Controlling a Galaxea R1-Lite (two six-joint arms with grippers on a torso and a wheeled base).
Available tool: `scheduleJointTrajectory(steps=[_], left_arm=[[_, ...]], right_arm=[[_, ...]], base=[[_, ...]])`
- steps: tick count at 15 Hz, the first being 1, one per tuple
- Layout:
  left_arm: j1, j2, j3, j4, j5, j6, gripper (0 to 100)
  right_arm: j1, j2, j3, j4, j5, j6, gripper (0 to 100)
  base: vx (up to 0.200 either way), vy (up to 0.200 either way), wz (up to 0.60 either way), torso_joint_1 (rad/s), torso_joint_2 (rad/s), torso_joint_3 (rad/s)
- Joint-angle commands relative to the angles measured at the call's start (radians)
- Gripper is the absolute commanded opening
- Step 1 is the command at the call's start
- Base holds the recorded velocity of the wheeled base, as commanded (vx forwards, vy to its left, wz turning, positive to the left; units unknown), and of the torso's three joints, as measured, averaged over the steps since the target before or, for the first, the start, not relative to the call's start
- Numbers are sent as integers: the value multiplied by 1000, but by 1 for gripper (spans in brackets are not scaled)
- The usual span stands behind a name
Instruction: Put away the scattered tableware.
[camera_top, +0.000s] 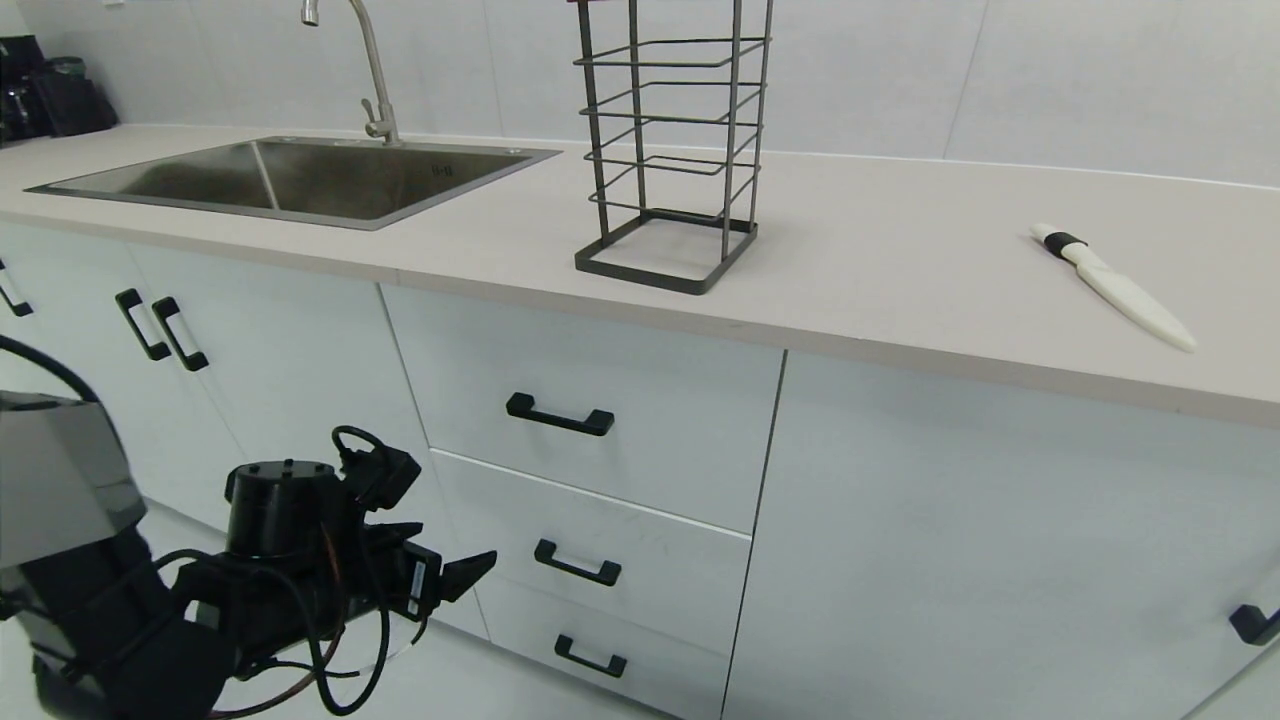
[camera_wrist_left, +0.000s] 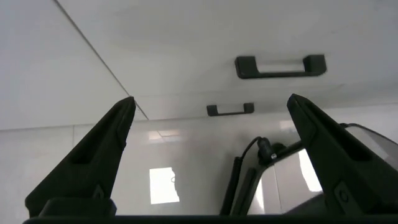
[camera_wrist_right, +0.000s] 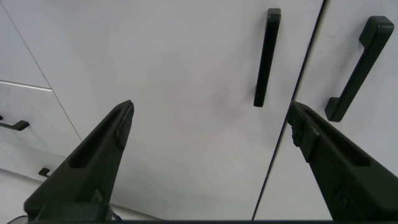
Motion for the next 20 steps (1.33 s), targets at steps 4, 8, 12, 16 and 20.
scheduleJointTrajectory(steps=[4, 8, 12, 16, 20], left_arm=[[-10, -932, 278, -19, -58, 4, 100], [88, -1745, 157, 740, -34, 3, 100], [128, -1860, 160, 866, 6, 15, 100], [134, -1861, 276, 1101, 200, 10, 100], [222, -1958, 278, 1084, 189, -10, 100]], right_arm=[[0, 1, 0, 0, 0, -1, 100], [0, 1, 0, 0, 0, 1, 100], [0, 0, 0, 0, 0, -1, 100], [0, 0, 0, 0, 0, -1, 100], [0, 1, 0, 0, 0, -1, 100]], base=[[0, 0, 0, 0, 0, 0], [0, 0, 0, 0, 0, 0], [0, 0, 0, 0, 0, 0], [0, 0, 0, 0, 0, 0], [0, 0, 0, 0, 0, 0]])
